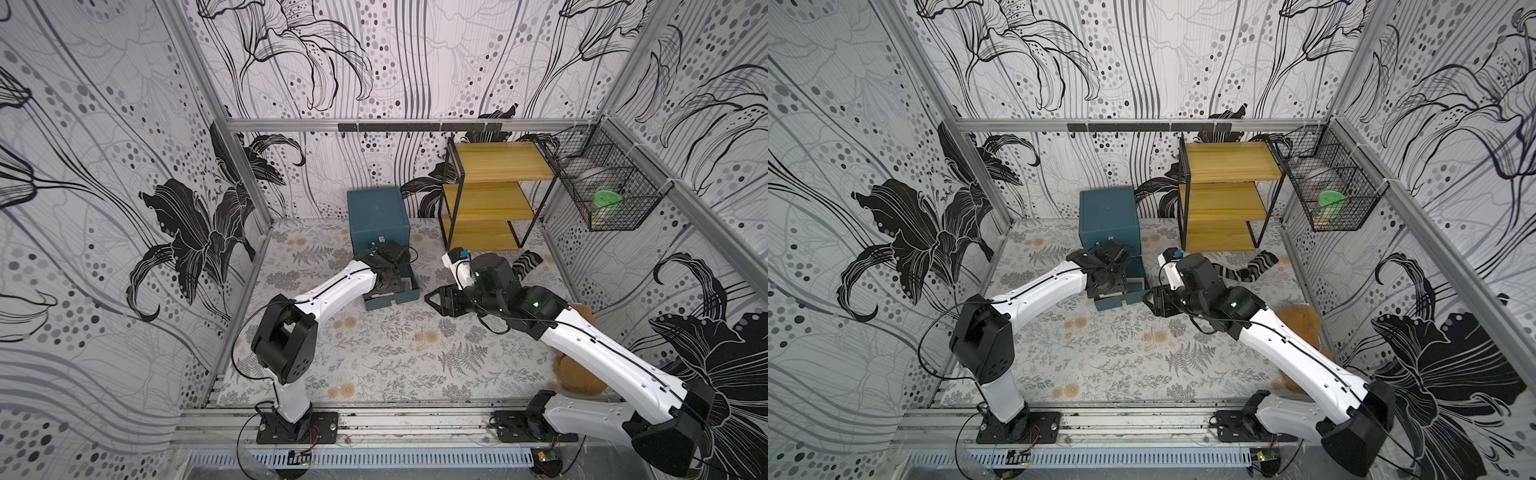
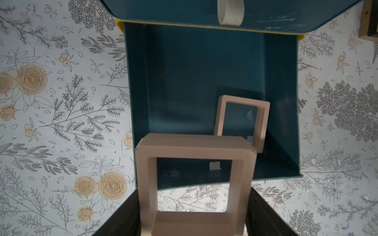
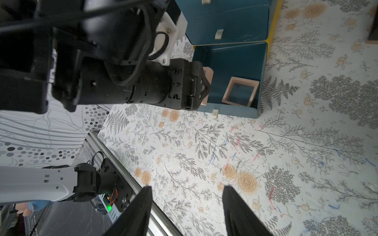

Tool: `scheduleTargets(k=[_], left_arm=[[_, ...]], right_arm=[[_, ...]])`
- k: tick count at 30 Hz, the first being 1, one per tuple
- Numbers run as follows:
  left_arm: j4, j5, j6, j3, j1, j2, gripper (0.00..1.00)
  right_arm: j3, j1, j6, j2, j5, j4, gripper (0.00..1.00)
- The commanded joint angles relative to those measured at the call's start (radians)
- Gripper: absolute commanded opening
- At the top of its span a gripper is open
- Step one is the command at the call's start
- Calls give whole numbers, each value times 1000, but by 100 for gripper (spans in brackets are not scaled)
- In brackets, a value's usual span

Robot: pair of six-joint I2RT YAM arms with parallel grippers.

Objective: Place the brooch boxes into the drawer by color
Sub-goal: Place the brooch box in the drawer.

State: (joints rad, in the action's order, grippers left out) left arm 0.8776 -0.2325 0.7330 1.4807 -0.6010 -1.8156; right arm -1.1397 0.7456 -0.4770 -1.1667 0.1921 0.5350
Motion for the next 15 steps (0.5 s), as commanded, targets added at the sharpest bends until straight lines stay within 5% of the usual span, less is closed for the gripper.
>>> scheduleTargets(k=[1, 15], left_arm=[[-26, -37, -30, 40, 10, -40, 58], [-56, -79, -39, 86, 30, -158, 58]], right_arm=[[-9, -4, -11, 14, -19, 5, 60], [9, -4, -24, 21, -17, 5, 60]])
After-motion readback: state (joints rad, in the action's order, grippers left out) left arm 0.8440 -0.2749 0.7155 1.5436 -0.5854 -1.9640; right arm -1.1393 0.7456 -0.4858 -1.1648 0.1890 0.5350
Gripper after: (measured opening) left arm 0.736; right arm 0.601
